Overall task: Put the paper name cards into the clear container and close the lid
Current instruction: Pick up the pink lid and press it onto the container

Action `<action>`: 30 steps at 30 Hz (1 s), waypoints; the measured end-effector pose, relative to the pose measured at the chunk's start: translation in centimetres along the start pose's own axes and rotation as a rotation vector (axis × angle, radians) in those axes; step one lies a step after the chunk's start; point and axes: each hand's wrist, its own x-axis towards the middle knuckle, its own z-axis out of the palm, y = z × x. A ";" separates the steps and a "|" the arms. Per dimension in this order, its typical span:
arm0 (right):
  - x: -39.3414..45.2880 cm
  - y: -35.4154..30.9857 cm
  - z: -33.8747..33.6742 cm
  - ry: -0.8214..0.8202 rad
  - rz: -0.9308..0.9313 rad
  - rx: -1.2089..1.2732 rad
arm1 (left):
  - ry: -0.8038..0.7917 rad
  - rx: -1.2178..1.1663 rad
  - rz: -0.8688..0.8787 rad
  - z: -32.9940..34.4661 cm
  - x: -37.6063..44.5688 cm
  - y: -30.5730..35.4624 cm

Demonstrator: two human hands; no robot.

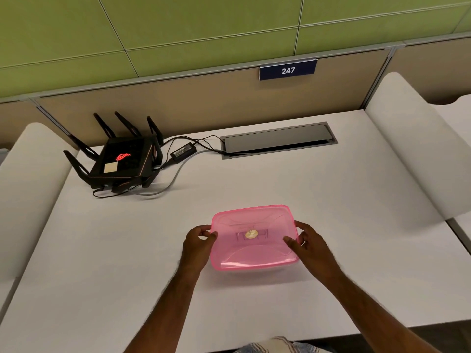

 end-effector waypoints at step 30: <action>2.1 -0.8 3.7 0.001 -0.219 -0.509 | -0.005 0.019 0.022 0.3 0.0 0.2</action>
